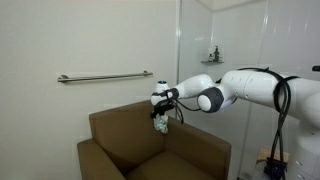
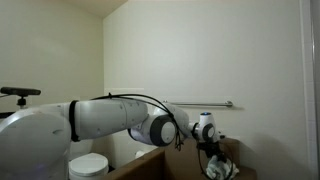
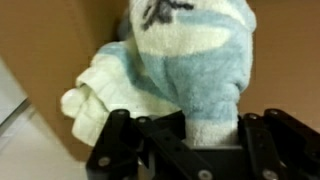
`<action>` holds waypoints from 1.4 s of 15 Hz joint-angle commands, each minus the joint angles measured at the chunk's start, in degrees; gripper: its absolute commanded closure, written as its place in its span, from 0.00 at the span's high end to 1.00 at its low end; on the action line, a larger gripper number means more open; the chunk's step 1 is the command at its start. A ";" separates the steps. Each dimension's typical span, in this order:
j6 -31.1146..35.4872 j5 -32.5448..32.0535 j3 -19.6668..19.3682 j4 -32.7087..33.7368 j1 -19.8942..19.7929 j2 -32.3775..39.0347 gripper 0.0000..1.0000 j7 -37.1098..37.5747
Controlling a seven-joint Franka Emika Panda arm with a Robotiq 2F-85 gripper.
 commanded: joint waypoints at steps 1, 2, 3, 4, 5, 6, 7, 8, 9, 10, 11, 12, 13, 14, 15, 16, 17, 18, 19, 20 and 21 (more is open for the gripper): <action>0.15 1.61 4.54 -3.90 4.01 0.23 0.05 -0.23; 0.41 2.29 6.16 -4.03 5.28 0.43 0.05 -0.96; 0.26 2.86 7.47 -3.71 6.54 0.56 0.05 -1.60; 0.89 3.50 9.13 -3.24 7.78 0.58 0.05 -2.91; 1.44 4.06 10.66 -2.53 9.01 0.58 0.05 -4.15; 1.80 4.50 11.96 -1.74 10.17 0.52 0.05 -5.31; 2.28 4.61 12.91 -0.60 11.58 0.40 0.05 -6.22; 2.50 4.95 13.96 0.73 12.79 0.31 0.05 -7.11; 2.49 5.72 15.33 2.19 13.83 0.21 0.05 -7.93; 2.68 6.62 16.64 3.54 14.86 0.09 0.05 -8.63; 2.48 7.85 18.26 4.79 15.78 -0.04 0.05 -9.38; 2.81 9.11 19.69 5.48 16.41 -0.20 0.05 -10.86; 3.73 9.06 22.60 4.59 16.32 -0.86 0.05 -12.81; 4.02 9.98 24.63 4.83 16.38 -0.83 0.05 -15.18; 4.39 10.91 27.11 4.28 16.15 -0.79 0.05 -18.04; 4.71 12.27 29.63 2.54 15.51 -0.83 0.05 -21.40; 4.28 13.71 31.88 1.09 14.73 -0.76 0.05 -24.51; 3.78 15.51 33.81 -1.14 13.62 -0.60 0.05 -27.62; 2.77 16.85 34.89 -2.87 12.59 -0.45 0.05 -29.50; 2.70 17.71 34.41 -5.17 11.60 -0.23 0.05 -29.98; 1.93 18.12 33.29 -6.40 10.80 -0.03 0.05 -29.31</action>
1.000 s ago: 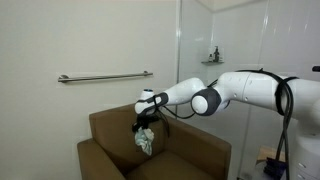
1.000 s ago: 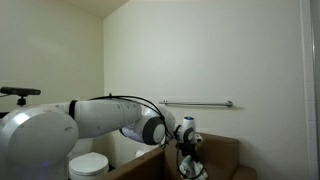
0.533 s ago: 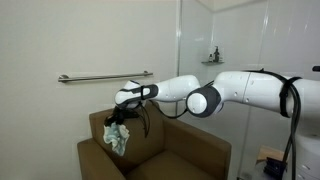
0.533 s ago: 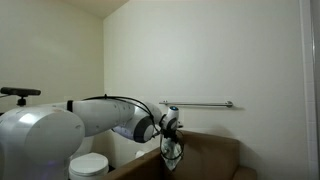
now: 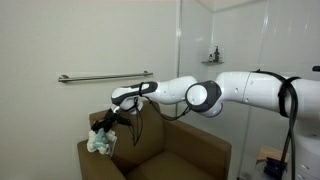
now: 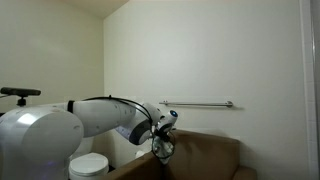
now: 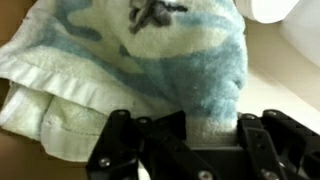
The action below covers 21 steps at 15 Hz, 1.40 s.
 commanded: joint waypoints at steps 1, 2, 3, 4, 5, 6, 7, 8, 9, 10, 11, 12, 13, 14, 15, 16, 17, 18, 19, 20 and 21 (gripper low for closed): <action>-1.01 2.71 -1.06 -6.43 -3.84 0.24 0.05 -2.46; -1.74 4.33 -3.95 -6.19 -3.63 0.54 0.06 -1.82; -1.39 3.41 -6.18 -6.13 -3.87 0.80 0.05 -0.31; -0.77 2.48 -8.55 -5.94 -3.98 1.01 0.05 0.73; 0.18 1.30 -11.15 -5.28 -4.05 1.14 0.05 2.33; 1.41 0.23 -13.67 -4.92 -4.07 1.14 0.05 3.54; 2.71 -1.08 -16.40 -4.29 -4.14 1.10 0.05 5.26; 3.75 -2.09 -18.45 -3.89 -4.48 1.04 0.05 6.24; 4.40 -3.49 -20.66 -3.23 -4.89 0.99 0.05 7.32; 4.52 -5.04 -22.74 -2.76 -5.27 0.90 0.05 8.70; 4.12 -6.35 -24.49 -2.42 -5.83 0.72 0.05 10.33; 3.74 -7.66 -26.07 -2.39 -6.22 0.44 0.05 11.70; 3.00 -8.89 -27.61 -2.37 -6.72 0.13 0.05 13.34; 2.64 -10.07 -29.04 -2.46 -7.16 -0.17 0.05 14.84; 1.88 -11.21 -30.49 -2.35 -7.72 -0.46 0.05 16.18; 1.24 -12.34 -31.95 -2.23 -8.38 -0.69 0.05 17.49; 0.71 -13.37 -33.28 -1.91 -9.24 -0.82 0.05 18.55; 0.24 -14.50 -34.68 -1.53 -10.08 -0.85 0.05 19.68; 0.04 -15.55 -35.99 -1.14 -11.15 -0.86 0.05 20.74; -0.33 -16.66 -37.39 -0.71 -12.30 -0.88 0.05 21.93; -0.52 -17.63 -38.70 -0.23 -13.66 -0.89 0.05 23.30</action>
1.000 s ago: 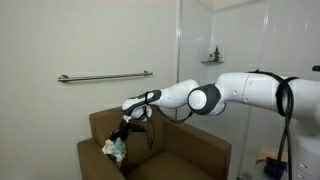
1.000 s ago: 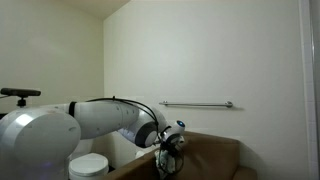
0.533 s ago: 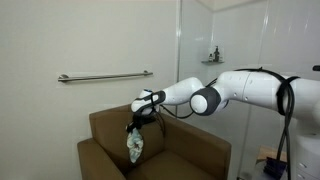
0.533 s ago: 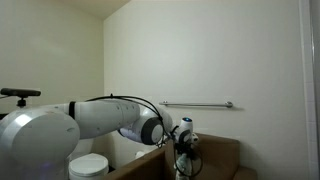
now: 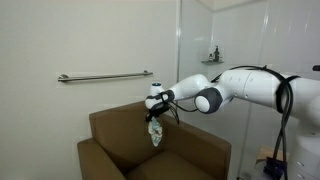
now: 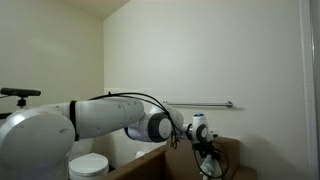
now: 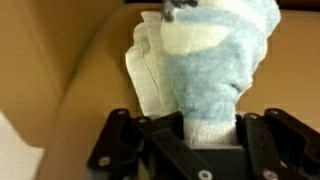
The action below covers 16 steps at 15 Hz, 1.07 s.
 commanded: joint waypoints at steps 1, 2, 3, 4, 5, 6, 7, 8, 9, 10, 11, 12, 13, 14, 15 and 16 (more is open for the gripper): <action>-0.34 -4.98 -4.80 2.55 -4.76 0.00 0.05 6.01; -0.41 -5.90 -6.09 3.08 -6.35 -0.01 0.05 7.73; -0.91 -6.73 -7.34 4.02 -7.90 -0.03 0.05 9.48; -1.20 -7.38 -8.30 4.55 -9.15 -0.04 0.05 11.15; -1.66 -7.52 -8.01 4.73 -9.73 -0.06 0.05 11.52; -1.32 -7.84 -7.90 4.42 -10.21 -0.06 0.05 12.09; -0.80 -5.60 -8.17 3.48 -9.94 -0.07 0.05 11.54; -0.40 -5.39 -7.50 2.77 -9.66 -0.05 0.05 11.76; -0.16 -5.02 -6.52 2.00 -8.81 0.02 0.05 11.69; 0.05 -4.56 -5.39 1.59 -8.01 0.19 0.05 11.38; 0.81 -3.83 -3.55 1.04 -6.67 0.38 0.05 10.74; 1.09 -3.13 -1.49 0.95 -5.40 0.56 0.05 10.10; 1.36 -3.48 1.58 1.27 -4.52 0.67 0.05 9.17; 2.13 -3.01 3.53 1.00 -3.12 0.71 0.05 7.90; 2.39 -2.74 5.21 0.78 -1.58 0.75 0.06 7.19; 2.55 -2.26 6.96 0.36 -0.03 0.76 0.05 6.63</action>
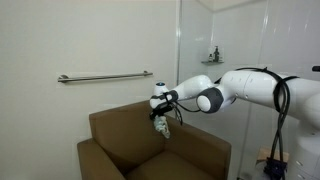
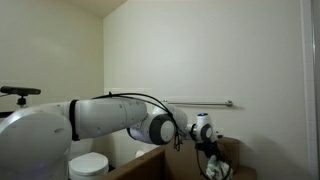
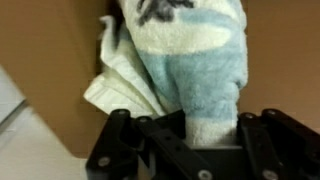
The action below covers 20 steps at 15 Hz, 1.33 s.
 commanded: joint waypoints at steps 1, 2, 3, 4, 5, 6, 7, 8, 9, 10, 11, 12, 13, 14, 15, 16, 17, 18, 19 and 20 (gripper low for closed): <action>1.80 2.73 5.75 -1.49 4.36 0.02 0.05 -3.41; 1.97 3.42 7.40 -2.13 5.70 0.01 0.05 -4.10; 1.89 4.19 9.05 -2.68 6.89 0.01 0.05 -5.13; 1.90 5.06 10.45 -3.28 8.06 0.01 0.05 -5.90; 1.71 6.08 11.93 -3.70 9.10 0.02 0.05 -7.07; 1.80 7.11 13.42 -4.06 10.30 0.03 0.05 -8.26; 1.51 8.41 15.10 -4.04 11.42 0.04 0.05 -9.59; 1.12 9.59 16.71 -3.52 12.53 0.07 0.05 -11.08; 0.36 10.51 18.12 -3.08 13.90 0.10 0.05 -12.64; -0.08 11.33 19.52 -2.83 15.61 0.09 0.05 -13.89; -0.11 10.36 15.97 -3.06 14.95 0.06 0.05 -9.87; -0.14 10.87 16.95 -2.95 16.21 0.02 0.05 -10.56; -0.15 10.92 17.27 -2.80 17.19 0.00 0.05 -10.59; -0.15 10.90 17.30 -2.69 17.62 0.00 0.05 -10.58; -0.15 10.90 17.29 -2.64 17.51 0.00 0.05 -10.63; 0.76 10.45 16.42 -3.30 17.38 0.00 0.05 -10.91; 1.71 10.40 15.65 -4.14 16.70 0.00 0.05 -11.15; 2.63 9.92 14.38 -4.51 16.17 0.03 0.05 -11.09; 3.87 9.82 13.38 -5.20 15.05 0.05 0.05 -11.36; 5.18 9.74 12.45 -5.69 13.89 0.08 0.05 -11.58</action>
